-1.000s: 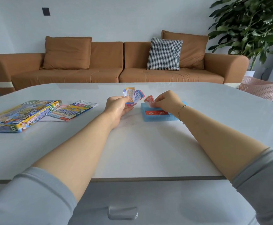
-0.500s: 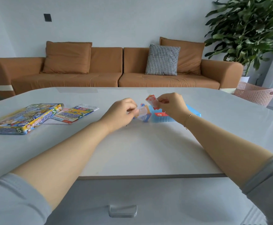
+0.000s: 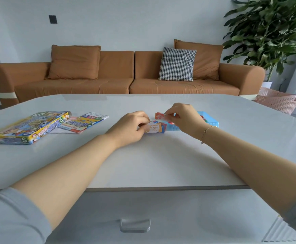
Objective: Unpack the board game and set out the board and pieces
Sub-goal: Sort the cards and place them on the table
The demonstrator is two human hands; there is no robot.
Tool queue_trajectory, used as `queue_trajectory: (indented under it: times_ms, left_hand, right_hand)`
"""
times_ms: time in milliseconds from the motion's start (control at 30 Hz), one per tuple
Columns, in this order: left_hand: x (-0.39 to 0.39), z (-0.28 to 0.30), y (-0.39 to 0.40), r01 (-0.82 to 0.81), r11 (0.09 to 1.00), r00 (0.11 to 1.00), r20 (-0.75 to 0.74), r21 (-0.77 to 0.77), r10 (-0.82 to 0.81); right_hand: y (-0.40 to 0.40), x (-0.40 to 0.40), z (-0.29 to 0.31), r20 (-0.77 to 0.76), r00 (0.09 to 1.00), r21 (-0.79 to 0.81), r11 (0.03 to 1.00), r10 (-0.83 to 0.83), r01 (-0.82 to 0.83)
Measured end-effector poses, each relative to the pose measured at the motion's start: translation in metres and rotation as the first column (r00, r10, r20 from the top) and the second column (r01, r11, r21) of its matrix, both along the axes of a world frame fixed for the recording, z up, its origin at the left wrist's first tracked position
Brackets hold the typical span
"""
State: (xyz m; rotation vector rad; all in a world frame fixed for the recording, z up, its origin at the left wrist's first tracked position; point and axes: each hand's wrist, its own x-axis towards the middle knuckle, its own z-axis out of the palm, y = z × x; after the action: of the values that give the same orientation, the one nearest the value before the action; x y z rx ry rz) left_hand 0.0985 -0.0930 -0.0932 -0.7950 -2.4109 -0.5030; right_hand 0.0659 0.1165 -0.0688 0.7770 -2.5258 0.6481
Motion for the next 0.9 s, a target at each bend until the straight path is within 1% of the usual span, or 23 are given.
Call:
queue_trajectory:
  times_ms: [67,133,233,300,367,467,533,667,733,833,900]
  left_hand:
    - [-0.002,-0.001,0.001,-0.011,1.0,1.0,0.02,0.013,0.011]
    - [-0.003,-0.001,0.0,-0.028,1.0,0.999,0.031,0.013,0.028]
    - [-0.003,0.0,-0.001,-0.041,0.999,0.998,0.041,0.001,0.041]
    - [-0.003,0.001,-0.001,-0.048,0.999,0.998,0.039,-0.022,0.049]
    - [-0.003,0.002,0.0,-0.064,0.995,0.997,0.045,-0.073,0.067]
    - [-0.002,0.004,0.001,-0.084,0.982,0.993,0.063,-0.17,0.096]
    - [-0.001,0.006,0.002,-0.098,0.972,0.99,0.075,-0.216,0.116]
    - [0.0,0.008,0.005,-0.108,0.963,0.987,0.087,-0.249,0.133]
    - [0.001,0.009,0.006,-0.099,0.974,0.987,0.101,-0.204,0.122]
    - [0.002,0.011,0.005,-0.129,0.985,0.982,0.121,-0.112,0.143]
    - [0.003,0.011,0.005,-0.144,0.982,0.981,0.112,-0.12,0.157]
  right_hand:
    - [-0.003,0.001,-0.002,0.058,0.997,0.104,0.994,0.04,-0.046]
    - [-0.005,0.004,-0.002,0.089,0.994,0.138,0.988,0.06,-0.072]
    - [-0.002,0.009,0.002,0.161,0.985,0.047,0.997,0.054,-0.063]
    - [-0.001,0.013,0.003,0.266,0.962,0.017,0.998,0.057,-0.064]
    - [-0.001,0.015,0.001,0.352,0.934,0.014,0.997,0.063,-0.072]
    - [-0.003,0.017,0.0,0.401,0.911,-0.021,0.996,0.093,-0.092]
    - [-0.006,0.018,-0.001,0.392,0.915,-0.019,0.995,0.101,-0.102]
    - [-0.011,0.016,-0.005,0.286,0.956,0.023,0.997,0.065,-0.075]
    - [-0.011,0.014,-0.007,0.251,0.967,0.048,0.997,0.041,-0.055]
    - [-0.011,0.012,-0.008,0.232,0.972,0.062,0.997,0.026,-0.042]
    - [-0.011,0.012,-0.008,0.231,0.973,0.059,0.997,0.025,-0.04]
